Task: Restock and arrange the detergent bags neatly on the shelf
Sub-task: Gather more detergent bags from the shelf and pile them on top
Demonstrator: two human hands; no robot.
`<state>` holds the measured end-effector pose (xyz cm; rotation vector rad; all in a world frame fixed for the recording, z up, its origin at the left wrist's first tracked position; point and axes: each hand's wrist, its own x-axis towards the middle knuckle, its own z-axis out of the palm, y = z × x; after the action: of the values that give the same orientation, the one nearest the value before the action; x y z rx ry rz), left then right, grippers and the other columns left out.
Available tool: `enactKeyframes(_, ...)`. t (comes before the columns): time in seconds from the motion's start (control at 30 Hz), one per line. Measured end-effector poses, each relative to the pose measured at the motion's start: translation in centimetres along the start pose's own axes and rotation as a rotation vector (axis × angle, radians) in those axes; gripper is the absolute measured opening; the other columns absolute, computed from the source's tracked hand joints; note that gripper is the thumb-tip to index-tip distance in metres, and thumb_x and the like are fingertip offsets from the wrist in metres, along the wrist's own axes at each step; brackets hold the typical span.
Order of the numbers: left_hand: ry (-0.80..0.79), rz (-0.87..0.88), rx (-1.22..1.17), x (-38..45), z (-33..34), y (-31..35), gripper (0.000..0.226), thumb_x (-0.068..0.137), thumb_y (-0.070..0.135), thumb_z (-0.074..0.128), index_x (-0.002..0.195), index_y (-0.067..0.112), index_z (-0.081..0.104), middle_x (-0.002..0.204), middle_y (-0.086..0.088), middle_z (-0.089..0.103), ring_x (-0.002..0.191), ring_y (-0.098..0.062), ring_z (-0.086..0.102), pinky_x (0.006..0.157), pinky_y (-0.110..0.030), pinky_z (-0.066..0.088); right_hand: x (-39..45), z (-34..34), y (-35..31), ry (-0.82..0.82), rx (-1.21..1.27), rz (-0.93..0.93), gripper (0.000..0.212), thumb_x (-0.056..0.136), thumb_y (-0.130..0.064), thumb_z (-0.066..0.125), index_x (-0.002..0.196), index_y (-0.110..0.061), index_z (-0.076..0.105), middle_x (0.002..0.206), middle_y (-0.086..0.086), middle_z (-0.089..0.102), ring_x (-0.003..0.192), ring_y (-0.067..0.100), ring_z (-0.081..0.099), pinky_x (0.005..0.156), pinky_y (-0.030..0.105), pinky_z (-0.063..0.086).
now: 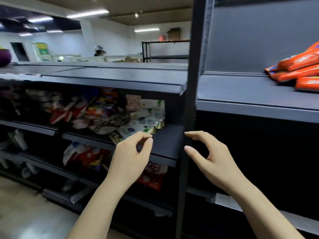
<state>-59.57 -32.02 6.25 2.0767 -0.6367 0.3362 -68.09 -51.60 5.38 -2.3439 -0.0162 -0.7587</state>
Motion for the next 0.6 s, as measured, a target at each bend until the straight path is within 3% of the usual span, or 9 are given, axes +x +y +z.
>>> enactKeyframes(0.1, 0.0, -0.043, 0.009, 0.8, -3.6, -4.1, 0.011, 0.093, 0.032, 0.053, 0.093, 0.031, 0.064, 0.082, 0.016, 0.065, 0.068, -0.006, 0.056, 0.06, -0.014, 0.042, 1.6, 4.7, -2.5, -0.017, 0.026, 0.015, 0.033, 0.091, -0.037, 0.057, 0.123, -0.039, 0.053, 0.121, -0.026, 0.053, 0.119, -0.009, 0.045, 0.098, 0.011, 0.034)
enactKeyframes(0.2, 0.002, -0.068, 0.015, 1.4, -6.6, -7.9, 0.011, 0.094, 0.03, 0.053, 0.093, 0.03, 0.065, 0.073, 0.018, 0.062, 0.056, 0.001, 0.053, 0.053, -0.011, 0.039, 3.2, 9.0, -4.5, -0.044, 0.032, 0.029, 0.035, 0.091, -0.038, 0.056, 0.126, -0.037, 0.052, 0.122, -0.029, 0.051, 0.118, -0.012, 0.042, 0.093, 0.001, 0.029)
enactKeyframes(0.27, 0.006, -0.107, 0.007, 1.7, -8.3, -10.2, 0.012, 0.094, 0.028, 0.054, 0.094, 0.027, 0.066, 0.054, 0.02, 0.054, 0.046, 0.005, 0.047, 0.047, -0.01, 0.034, 4.2, 11.5, -5.5, -0.074, 0.031, 0.034, 0.036, 0.092, -0.038, 0.055, 0.128, -0.036, 0.051, 0.123, -0.028, 0.05, 0.118, -0.013, 0.041, 0.092, 0.0, 0.029)
enactKeyframes(0.33, 0.007, -0.139, 0.015, 2.1, -9.7, -12.2, 0.013, 0.094, 0.029, 0.054, 0.095, 0.028, 0.066, 0.048, 0.019, 0.05, 0.045, 0.007, 0.046, 0.046, -0.009, 0.033, 5.2, 13.8, -6.2, -0.092, 0.023, 0.028, 0.036, 0.092, -0.037, 0.055, 0.128, -0.034, 0.051, 0.123, -0.027, 0.049, 0.118, -0.013, 0.041, 0.091, -0.001, 0.029)
enactKeyframes(0.5, 0.025, -0.192, 0.043, 3.6, -12.2, -17.4, 0.011, 0.094, 0.032, 0.053, 0.093, 0.034, 0.064, 0.077, 0.015, 0.061, 0.06, 0.001, 0.052, 0.055, -0.011, 0.035, 7.9, 19.1, -7.3, -0.145, 0.021, 0.027, 0.035, 0.093, -0.036, 0.055, 0.127, -0.031, 0.051, 0.124, -0.023, 0.05, 0.116, -0.01, 0.044, 0.091, 0.002, 0.03)
enactKeyframes(0.6, 0.033, -0.228, 0.057, 4.8, -13.3, -20.5, 0.015, 0.094, 0.032, 0.052, 0.098, 0.029, 0.066, 0.081, 0.013, 0.063, 0.068, -0.001, 0.055, 0.058, -0.013, 0.039, 9.8, 22.3, -7.5, -0.179, 0.027, 0.029, 0.034, 0.093, -0.038, 0.054, 0.127, -0.032, 0.051, 0.123, -0.022, 0.051, 0.115, -0.009, 0.045, 0.089, 0.004, 0.032)
